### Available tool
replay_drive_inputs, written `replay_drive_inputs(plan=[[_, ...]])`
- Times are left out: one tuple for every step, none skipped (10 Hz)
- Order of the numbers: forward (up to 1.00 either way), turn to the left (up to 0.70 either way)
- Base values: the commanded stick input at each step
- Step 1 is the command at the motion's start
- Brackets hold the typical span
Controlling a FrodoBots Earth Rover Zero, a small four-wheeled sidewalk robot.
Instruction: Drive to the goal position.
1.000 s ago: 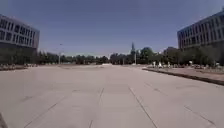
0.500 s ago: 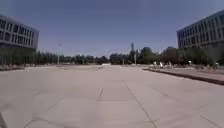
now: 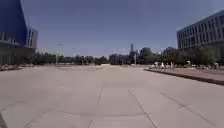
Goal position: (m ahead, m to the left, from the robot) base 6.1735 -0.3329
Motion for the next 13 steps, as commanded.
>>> replay_drive_inputs(plan=[[1.0, 0.0], [1.0, 0.0], [1.0, 0.0], [1.0, 0.0], [1.0, 0.0], [1.0, 0.0], [1.0, 0.0], [1.0, 0.0], [1.0, 0.0], [1.0, 0.0], [1.0, 0.0], [1.0, 0.0], [1.0, -0.11]])
